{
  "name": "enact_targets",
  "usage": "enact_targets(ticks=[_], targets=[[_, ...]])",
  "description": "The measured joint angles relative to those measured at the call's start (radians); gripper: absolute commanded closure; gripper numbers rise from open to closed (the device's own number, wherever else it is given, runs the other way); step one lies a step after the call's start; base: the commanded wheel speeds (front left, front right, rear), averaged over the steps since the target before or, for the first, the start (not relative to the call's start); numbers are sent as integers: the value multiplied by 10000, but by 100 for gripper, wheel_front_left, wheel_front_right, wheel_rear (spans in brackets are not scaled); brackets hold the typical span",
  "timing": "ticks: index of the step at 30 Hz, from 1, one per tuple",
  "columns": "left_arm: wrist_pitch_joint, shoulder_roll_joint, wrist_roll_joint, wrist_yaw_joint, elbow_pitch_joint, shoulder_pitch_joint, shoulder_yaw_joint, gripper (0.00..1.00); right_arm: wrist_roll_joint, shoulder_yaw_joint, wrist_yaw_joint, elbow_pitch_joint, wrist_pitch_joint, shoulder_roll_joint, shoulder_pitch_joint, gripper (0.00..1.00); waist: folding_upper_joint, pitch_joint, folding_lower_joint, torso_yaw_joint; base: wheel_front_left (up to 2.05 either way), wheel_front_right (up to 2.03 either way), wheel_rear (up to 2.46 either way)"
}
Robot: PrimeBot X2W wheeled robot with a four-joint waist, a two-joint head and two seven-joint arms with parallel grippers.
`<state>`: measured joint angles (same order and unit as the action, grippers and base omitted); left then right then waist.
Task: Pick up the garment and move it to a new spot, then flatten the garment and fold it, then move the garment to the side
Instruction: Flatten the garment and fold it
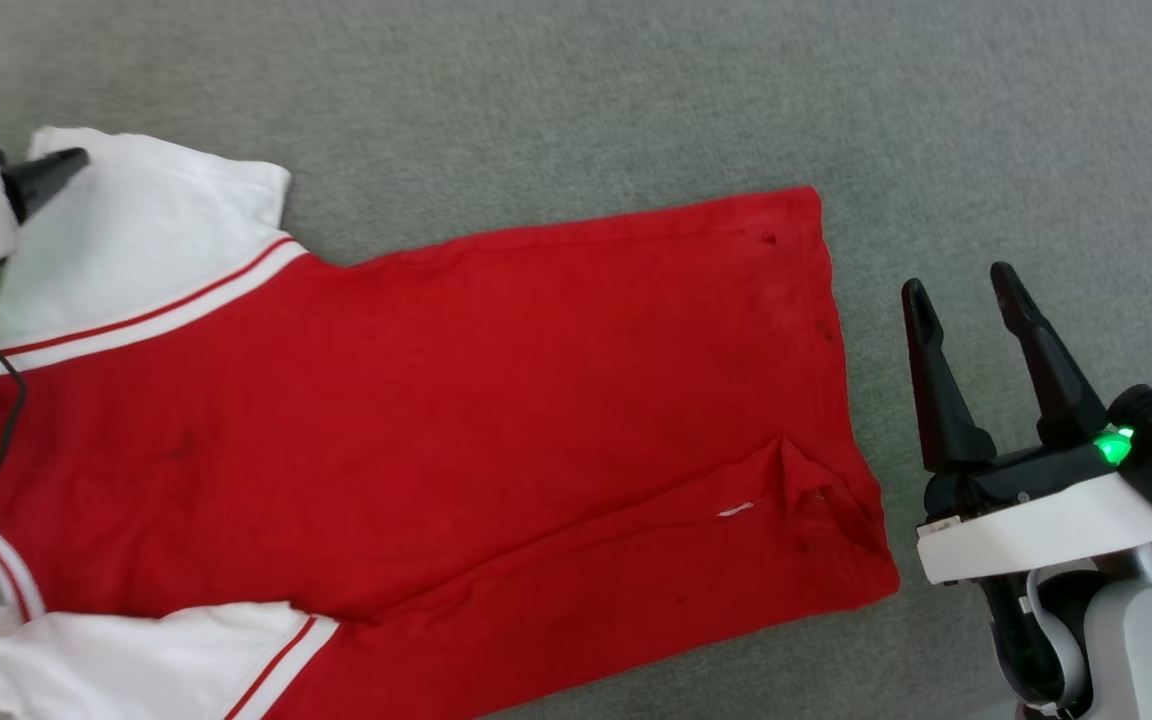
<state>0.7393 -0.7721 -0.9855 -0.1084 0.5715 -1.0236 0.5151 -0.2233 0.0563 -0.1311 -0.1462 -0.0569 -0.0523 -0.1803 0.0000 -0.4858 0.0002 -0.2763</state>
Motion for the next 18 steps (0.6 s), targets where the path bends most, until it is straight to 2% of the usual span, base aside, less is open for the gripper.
enact_targets(ticks=[6, 7, 8, 9, 14, 18], targets=[[637, -230, -159, 305, 307, -291, -77, 0, -339, 167, 0, 353, -161, 2, -67, 0, 0, -602, -1, -391, 0, 0, 0], [853, -263, -217, 313, 316, -314, -61, 47, -343, 176, 0, 412, -194, 6, -82, 0, 0, -667, -1, -452, 0, 0, 0], [1070, -297, -301, 336, 316, -346, -58, 64, -343, 150, 0, 447, -221, 4, -88, 0, 0, -713, -1, -499, 0, 0, 0], [1227, -314, -355, 389, 309, -383, -61, 100, -355, 127, 0, 485, -221, 4, -95, 0, 0, -751, -3, -530, 0, 0, 0], [1141, -115, -546, 660, 332, -314, -161, 100, -725, 15, 2, 606, -203, 6, -247, 0, 0, -762, -2, -523, 0, 0, 0], [675, 88, -422, 732, 410, -215, -123, 100, -1068, -267, 2, 871, 328, 8, -384, 0, 0, -585, -2, -387, 0, 0, 0]])
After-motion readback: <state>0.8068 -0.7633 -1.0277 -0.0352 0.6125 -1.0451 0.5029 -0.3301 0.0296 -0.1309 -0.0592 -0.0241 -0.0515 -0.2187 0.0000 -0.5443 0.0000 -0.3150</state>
